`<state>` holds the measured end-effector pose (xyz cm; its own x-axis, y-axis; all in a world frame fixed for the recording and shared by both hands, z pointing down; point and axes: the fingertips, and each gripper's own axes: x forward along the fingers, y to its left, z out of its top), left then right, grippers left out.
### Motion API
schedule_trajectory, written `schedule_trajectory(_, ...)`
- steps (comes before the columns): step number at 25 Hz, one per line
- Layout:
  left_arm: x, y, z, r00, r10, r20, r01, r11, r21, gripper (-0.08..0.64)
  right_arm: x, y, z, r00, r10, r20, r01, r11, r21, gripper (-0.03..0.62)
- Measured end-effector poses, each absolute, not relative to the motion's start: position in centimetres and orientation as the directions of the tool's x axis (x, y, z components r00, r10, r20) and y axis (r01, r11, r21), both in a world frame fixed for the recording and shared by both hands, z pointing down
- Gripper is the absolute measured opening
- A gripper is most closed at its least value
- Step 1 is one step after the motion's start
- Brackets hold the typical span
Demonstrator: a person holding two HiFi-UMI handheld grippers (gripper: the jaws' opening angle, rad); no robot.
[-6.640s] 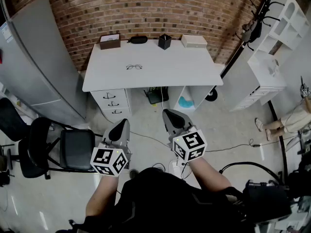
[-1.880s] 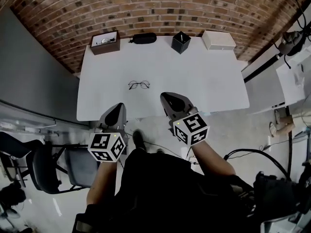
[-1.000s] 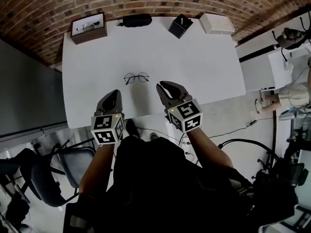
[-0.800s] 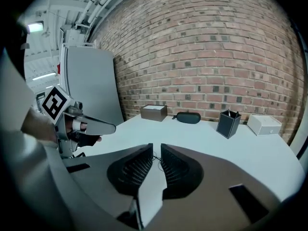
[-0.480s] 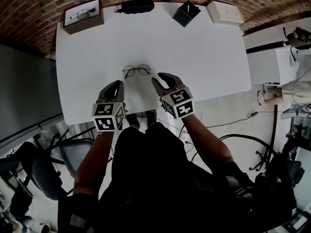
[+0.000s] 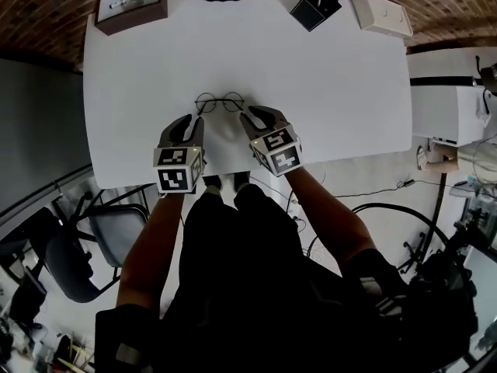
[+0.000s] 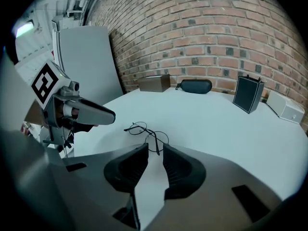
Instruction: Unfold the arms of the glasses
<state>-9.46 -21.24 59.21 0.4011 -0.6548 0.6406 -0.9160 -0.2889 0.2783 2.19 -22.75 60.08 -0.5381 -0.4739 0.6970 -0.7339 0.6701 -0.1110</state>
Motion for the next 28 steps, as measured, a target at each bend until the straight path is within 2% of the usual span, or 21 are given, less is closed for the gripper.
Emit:
schedule_trajectory(16,-9.4,-22.0,64.5,0.358,-0.555,0.751,-0.926,-0.315,0.209,0.087,1.3,-23.6,63.7,-0.497,-0.432,0.752,-0.735,0.670,-0.102,0.073)
schedule_trajectory(28,-9.0,-21.8,65.2,0.292,-0.511,0.808,-0.916,-0.394,0.082,0.086,1.0,-23.6,63.7,-0.427,-0.459,0.779,-0.706,0.708,0.031,0.049)
